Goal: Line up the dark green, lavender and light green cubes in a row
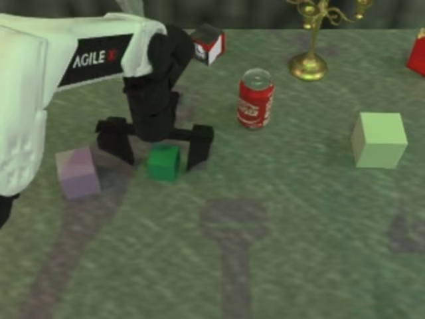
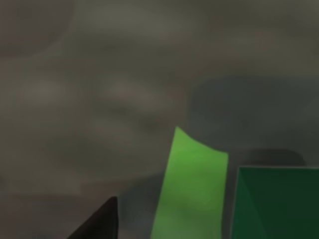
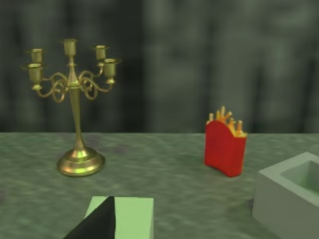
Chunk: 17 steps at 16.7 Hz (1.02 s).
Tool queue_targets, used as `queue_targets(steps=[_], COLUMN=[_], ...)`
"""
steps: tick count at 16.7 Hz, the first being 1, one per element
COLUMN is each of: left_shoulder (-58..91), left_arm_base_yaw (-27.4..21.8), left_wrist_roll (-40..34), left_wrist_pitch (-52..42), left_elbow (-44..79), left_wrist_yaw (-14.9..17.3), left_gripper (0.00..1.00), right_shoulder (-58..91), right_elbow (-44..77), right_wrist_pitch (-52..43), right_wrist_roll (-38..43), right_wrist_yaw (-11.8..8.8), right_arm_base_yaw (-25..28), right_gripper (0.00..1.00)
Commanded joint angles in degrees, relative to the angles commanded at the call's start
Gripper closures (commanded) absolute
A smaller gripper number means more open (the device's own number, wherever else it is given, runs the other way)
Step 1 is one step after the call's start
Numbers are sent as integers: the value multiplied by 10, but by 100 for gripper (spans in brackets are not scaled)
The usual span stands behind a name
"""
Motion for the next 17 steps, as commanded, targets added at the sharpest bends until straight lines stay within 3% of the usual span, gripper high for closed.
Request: queue_targets(steps=[12, 17], left_shoulder=[0, 0], left_arm_base_yaw=[0, 0], left_wrist_roll=[0, 0], left_wrist_pitch=[0, 0], left_elbow=[0, 0], left_wrist_yaw=[0, 0], left_gripper=[98, 100], right_shoulder=[0, 0], right_elbow=[0, 0], right_wrist_pitch=[0, 0], right_wrist_roll=[0, 0], right_wrist_yaw=[0, 0], right_arm_base_yaw=[0, 0], right_gripper=[0, 0])
